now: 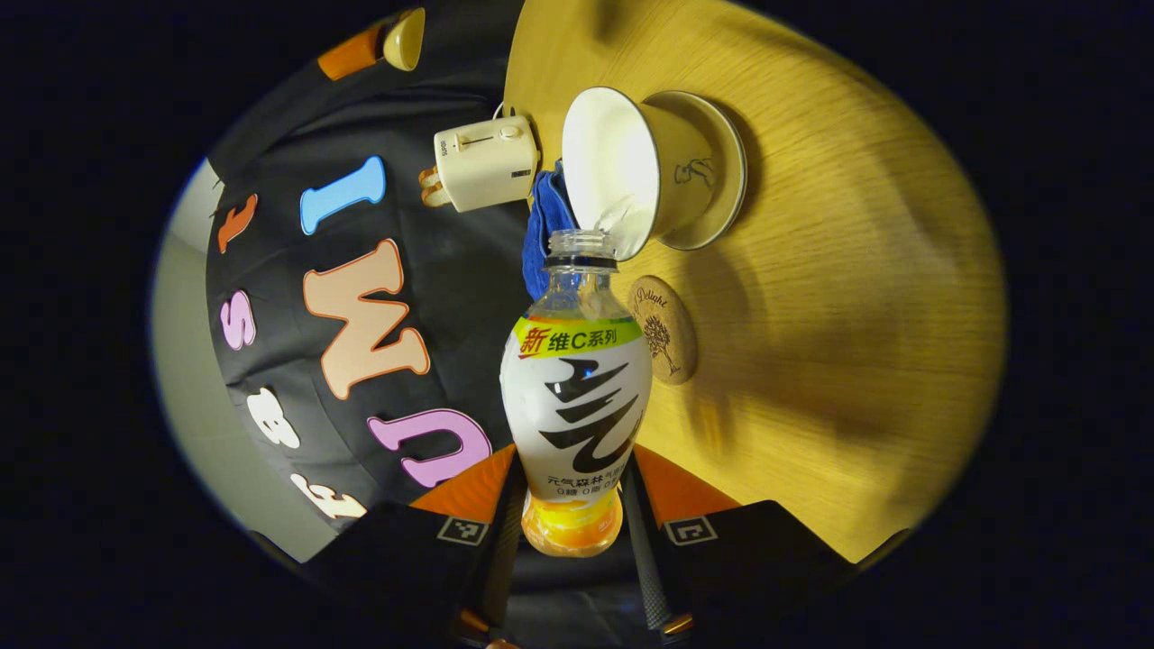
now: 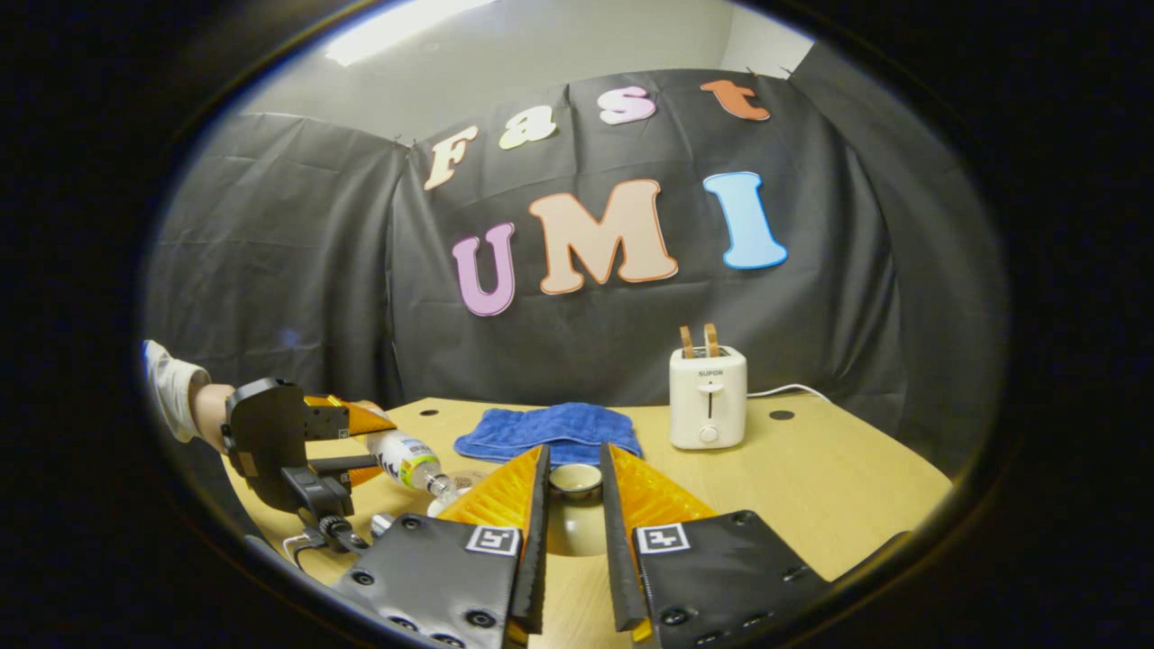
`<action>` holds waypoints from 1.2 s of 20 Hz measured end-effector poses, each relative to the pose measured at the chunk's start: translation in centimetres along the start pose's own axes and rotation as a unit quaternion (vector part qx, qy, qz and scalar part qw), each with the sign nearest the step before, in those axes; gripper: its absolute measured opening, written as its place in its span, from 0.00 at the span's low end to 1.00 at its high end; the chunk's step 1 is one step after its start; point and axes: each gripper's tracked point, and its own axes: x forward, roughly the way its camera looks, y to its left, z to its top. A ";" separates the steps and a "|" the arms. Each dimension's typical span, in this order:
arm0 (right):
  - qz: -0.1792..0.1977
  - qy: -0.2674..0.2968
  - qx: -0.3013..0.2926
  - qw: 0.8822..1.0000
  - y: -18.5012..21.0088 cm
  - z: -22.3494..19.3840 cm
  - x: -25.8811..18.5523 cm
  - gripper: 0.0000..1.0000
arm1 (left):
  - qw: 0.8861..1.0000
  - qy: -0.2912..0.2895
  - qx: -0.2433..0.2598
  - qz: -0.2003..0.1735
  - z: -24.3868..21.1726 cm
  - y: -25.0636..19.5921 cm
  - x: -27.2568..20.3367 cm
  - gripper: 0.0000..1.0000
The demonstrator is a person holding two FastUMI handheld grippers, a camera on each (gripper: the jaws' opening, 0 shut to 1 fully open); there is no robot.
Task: Open the teacup lid with one hand, grasp the water bottle and pour water into the teacup with the other hand; after pouring, place the water bottle on the coaster and then close the teacup lid.
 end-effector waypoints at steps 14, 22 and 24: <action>0.007 0.004 -0.003 1.000 0.5 -0.3 -0.1 0.32 | 0.995 0.011 0.103 -0.001 -0.1 2.4 -0.7 0.56; 0.007 0.004 -0.005 1.000 0.5 -0.3 -0.1 0.32 | 0.987 0.022 0.158 -0.001 0.2 4.3 -1.2 0.55; 0.007 0.004 -0.003 1.000 0.4 -0.2 -0.1 0.32 | 0.986 0.027 0.163 -0.006 0.1 4.4 -1.3 0.55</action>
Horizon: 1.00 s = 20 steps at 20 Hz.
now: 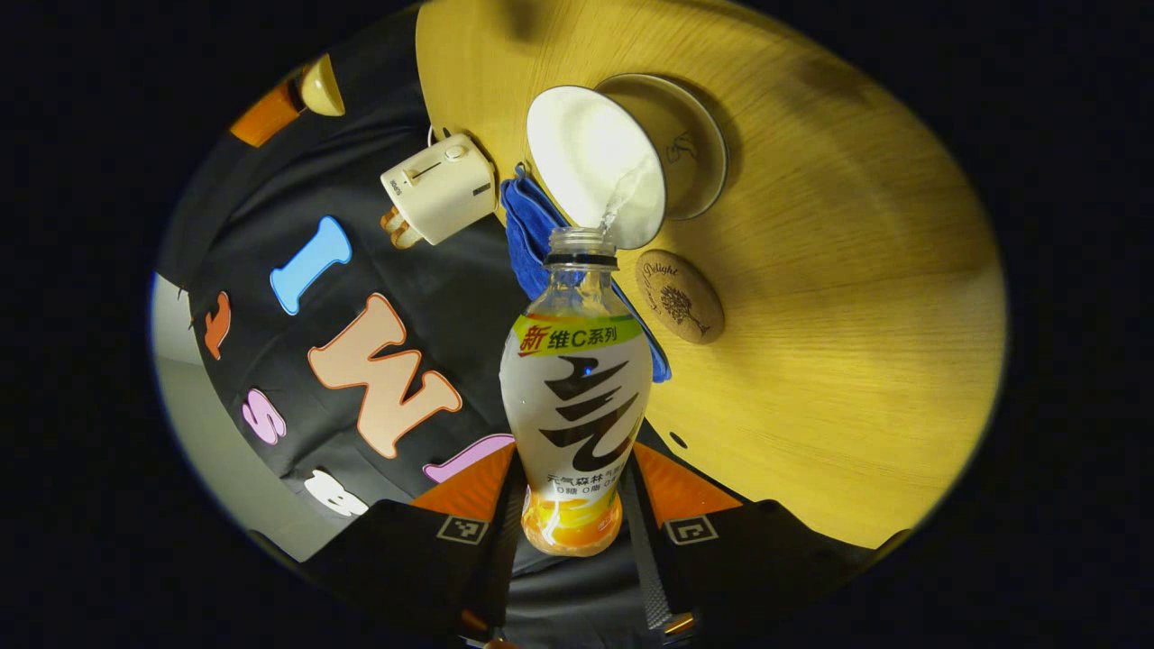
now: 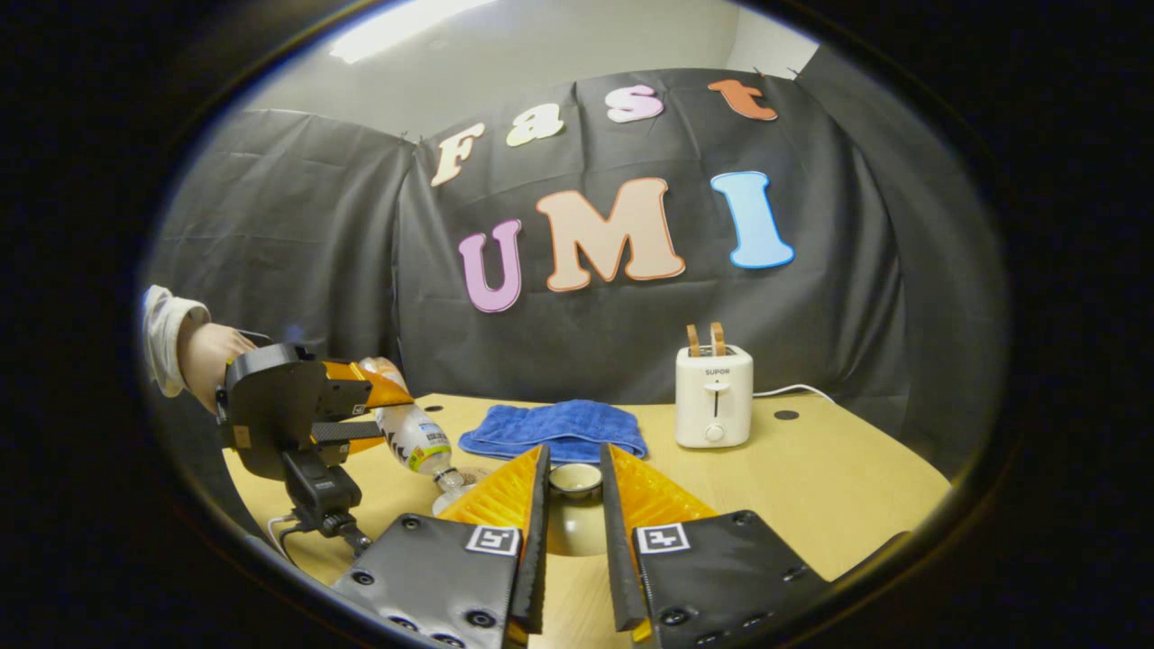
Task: Open the teacup lid with one hand, grasp the water bottle and pour water into the teacup with the other hand; after pouring, place the water bottle on the coaster and then close the teacup lid.
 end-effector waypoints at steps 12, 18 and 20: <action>0.004 0.000 -0.002 1.000 0.3 0.1 -0.2 0.32 | 1.000 0.002 0.017 -0.012 0.3 0.0 -0.3 0.56; 0.006 -0.001 -0.004 1.000 0.5 0.1 -0.3 0.32 | 1.000 0.004 0.021 -0.019 0.1 -0.8 -0.5 0.56; 0.006 0.000 -0.005 1.000 0.6 0.1 -0.2 0.32 | 1.000 0.004 0.021 -0.019 0.2 -0.9 -0.6 0.56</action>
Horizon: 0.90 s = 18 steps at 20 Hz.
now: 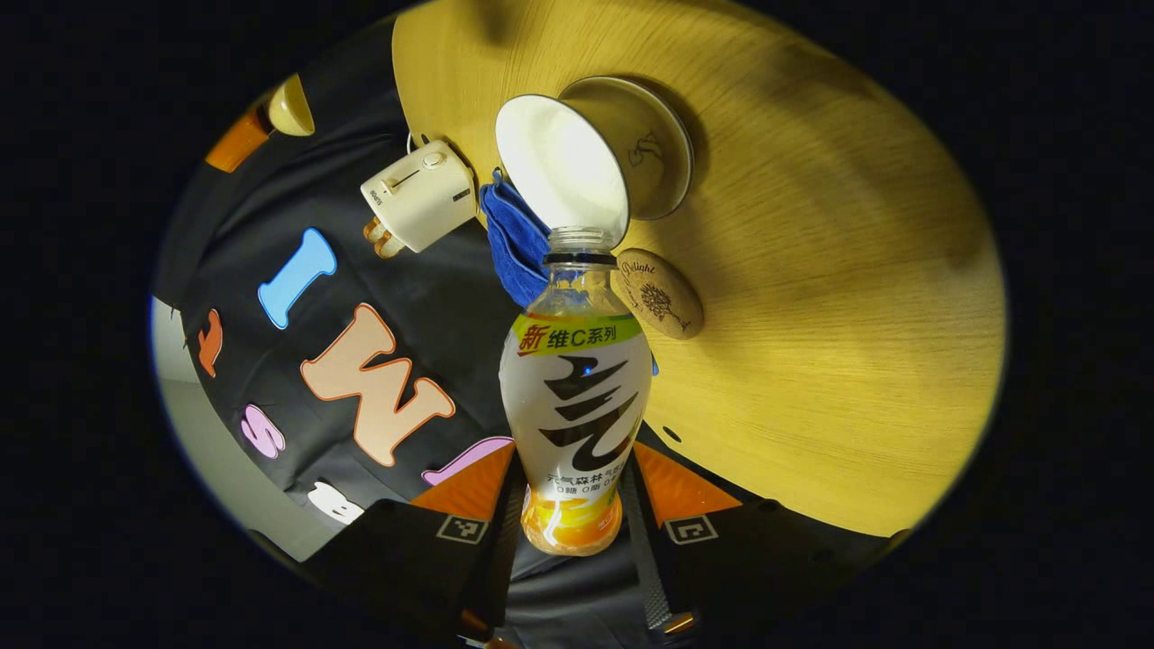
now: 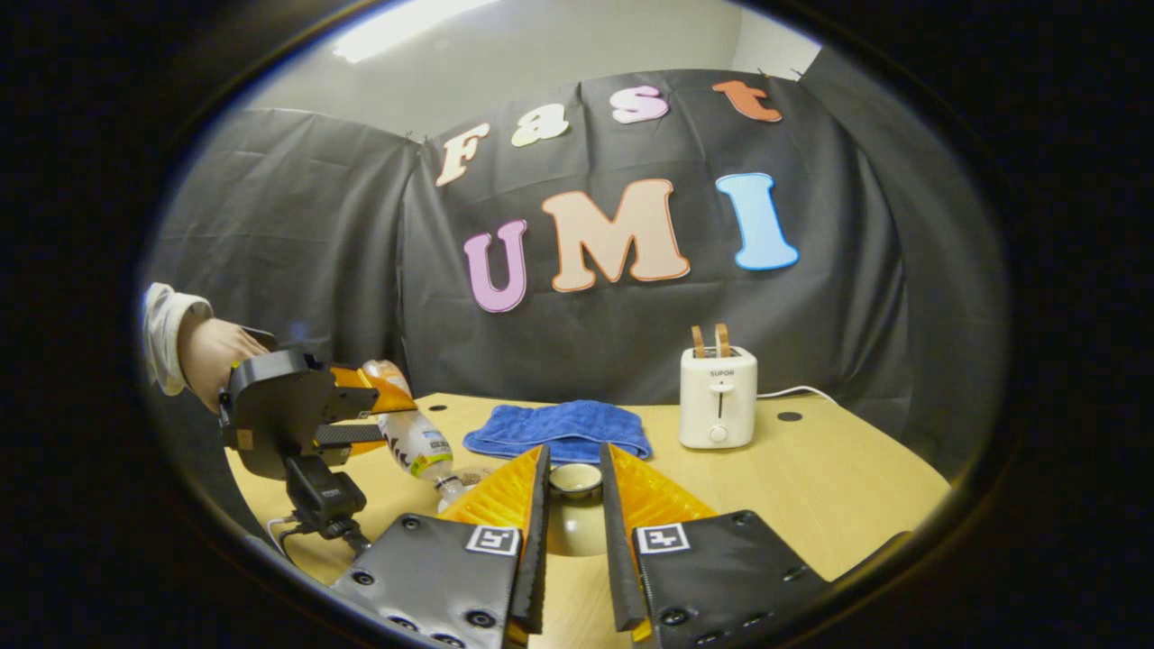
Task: Open the teacup lid with one hand, grasp the water bottle and pour water into the teacup with the other hand; after pouring, place the water bottle on the coaster and then close the teacup lid.
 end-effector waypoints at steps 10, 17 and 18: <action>-0.002 0.002 -0.001 1.000 -0.1 -0.2 0.2 0.32 | 1.000 -0.016 -0.012 0.006 0.7 0.1 -0.1 0.56; -0.006 0.006 -0.001 1.000 -0.5 -0.3 0.3 0.32 | 0.979 -0.081 -0.185 -0.037 2.8 -1.9 0.4 0.55; -0.008 0.006 -0.001 1.000 -0.7 -0.5 0.3 0.33 | 0.970 -0.093 -0.219 -0.040 3.2 -1.9 0.3 0.56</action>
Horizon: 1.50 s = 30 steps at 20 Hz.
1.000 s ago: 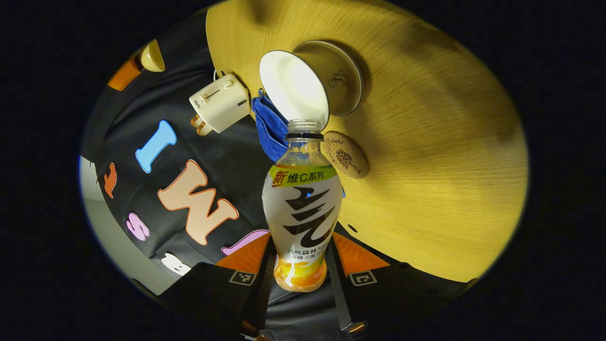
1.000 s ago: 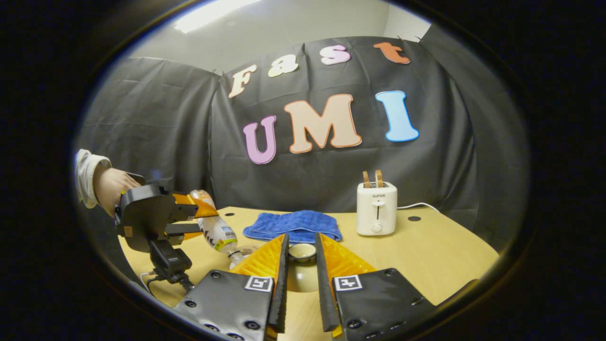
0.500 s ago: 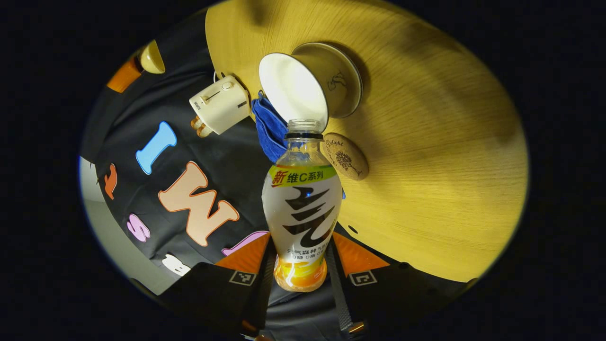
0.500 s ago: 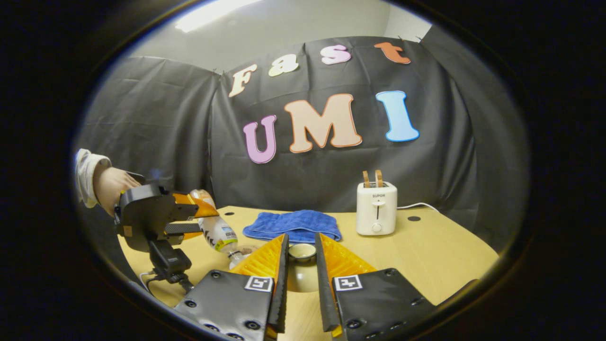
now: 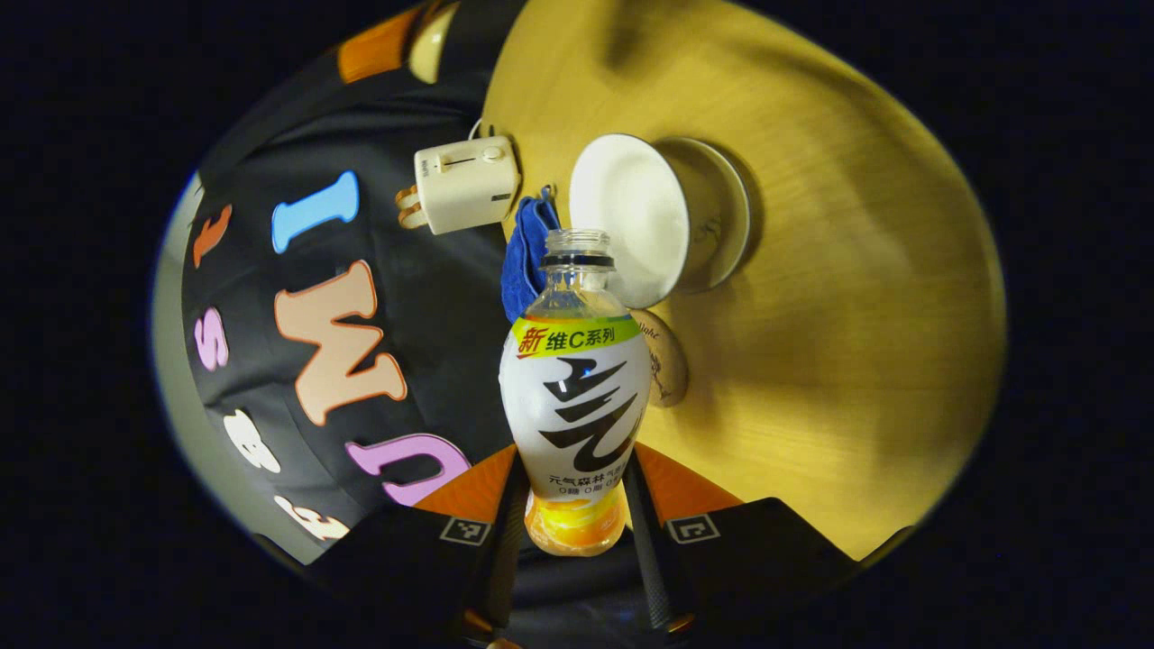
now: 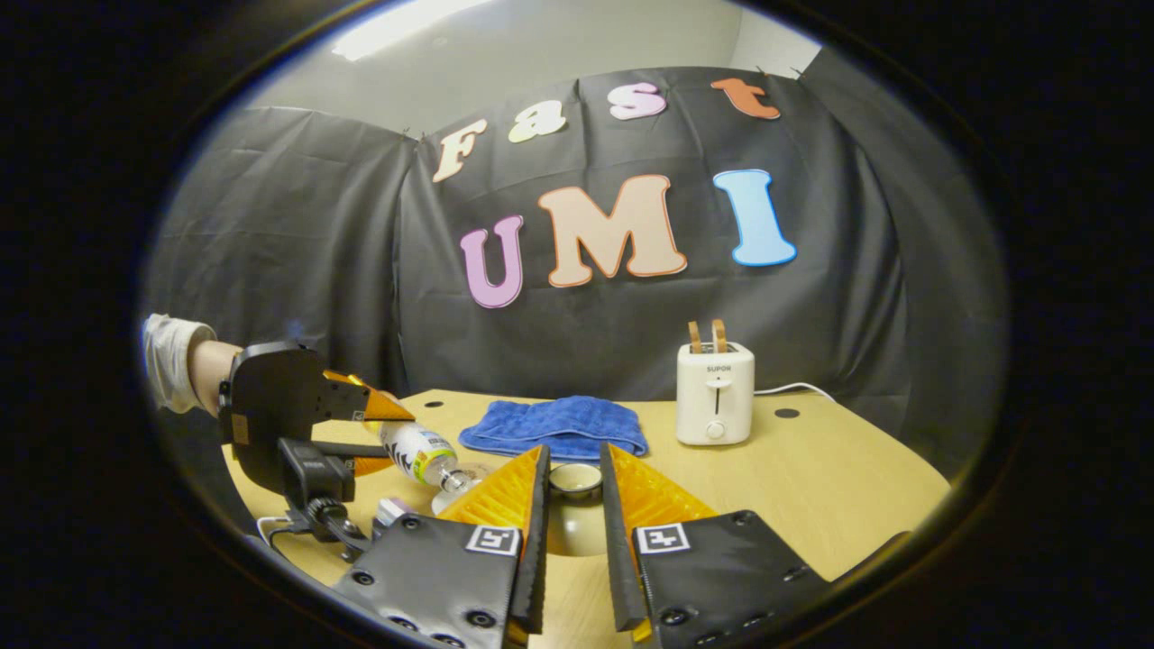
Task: Open the teacup lid with one hand, grasp the water bottle and pour water into the teacup with the other hand; after pouring, place the water bottle on the coaster and then close the teacup lid.
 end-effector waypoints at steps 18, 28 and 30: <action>0.012 0.018 -0.010 1.000 1.6 -1.5 0.5 0.32 | 0.810 -0.188 -0.555 -0.024 4.8 2.1 1.7 0.55; 0.008 0.020 -0.005 1.000 1.0 -1.6 0.7 0.32 | 0.689 -0.236 -0.685 0.003 4.2 4.8 5.0 0.54; 0.007 0.022 -0.007 1.000 0.9 -1.7 0.8 0.32 | 0.677 -0.241 -0.696 0.011 4.2 5.0 5.6 0.55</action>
